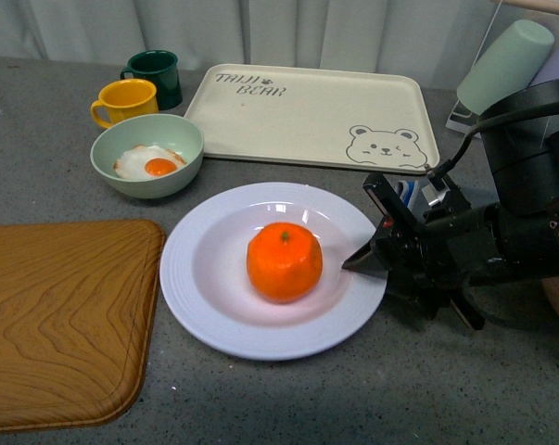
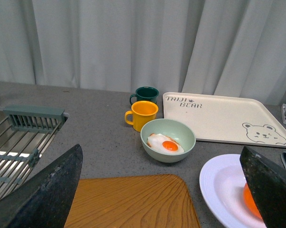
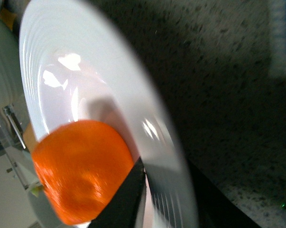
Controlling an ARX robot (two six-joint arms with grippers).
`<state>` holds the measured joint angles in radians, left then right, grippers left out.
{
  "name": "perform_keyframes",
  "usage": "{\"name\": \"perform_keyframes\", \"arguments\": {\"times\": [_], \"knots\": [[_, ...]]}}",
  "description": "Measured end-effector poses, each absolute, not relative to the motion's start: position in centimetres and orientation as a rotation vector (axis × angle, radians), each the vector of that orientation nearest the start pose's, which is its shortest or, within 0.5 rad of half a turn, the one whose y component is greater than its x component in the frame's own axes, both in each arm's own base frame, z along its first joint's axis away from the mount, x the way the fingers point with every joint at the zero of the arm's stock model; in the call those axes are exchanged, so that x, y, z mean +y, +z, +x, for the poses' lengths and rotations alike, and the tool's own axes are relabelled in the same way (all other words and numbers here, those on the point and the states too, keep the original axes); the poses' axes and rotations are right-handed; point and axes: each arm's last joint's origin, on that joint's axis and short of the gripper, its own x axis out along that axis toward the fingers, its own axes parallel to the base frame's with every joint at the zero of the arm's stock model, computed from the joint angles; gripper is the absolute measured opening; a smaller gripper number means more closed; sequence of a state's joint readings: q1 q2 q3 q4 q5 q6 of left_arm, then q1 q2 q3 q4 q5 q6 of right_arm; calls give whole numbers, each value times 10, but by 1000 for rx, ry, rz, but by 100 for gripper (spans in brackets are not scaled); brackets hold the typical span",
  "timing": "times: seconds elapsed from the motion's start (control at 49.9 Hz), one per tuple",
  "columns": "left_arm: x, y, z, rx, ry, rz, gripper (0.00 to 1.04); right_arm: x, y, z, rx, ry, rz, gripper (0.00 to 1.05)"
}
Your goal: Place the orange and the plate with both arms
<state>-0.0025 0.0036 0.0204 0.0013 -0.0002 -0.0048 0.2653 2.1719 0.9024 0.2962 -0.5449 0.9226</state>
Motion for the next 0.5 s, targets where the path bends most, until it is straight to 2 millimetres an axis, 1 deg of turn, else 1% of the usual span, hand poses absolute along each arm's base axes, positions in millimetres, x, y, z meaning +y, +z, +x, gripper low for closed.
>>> {"name": "perform_keyframes", "arguments": {"times": [0.08,0.2,0.501], "knots": [[0,170,97,-18,-2,-5,98,108,30,336,1279,260,952,12],[0,170,97,-18,-2,-5,98,109,40,341,1252,301,968,3],[0,170,97,-18,-2,-5,98,107,40,338,1154,355,1001,3]]}}
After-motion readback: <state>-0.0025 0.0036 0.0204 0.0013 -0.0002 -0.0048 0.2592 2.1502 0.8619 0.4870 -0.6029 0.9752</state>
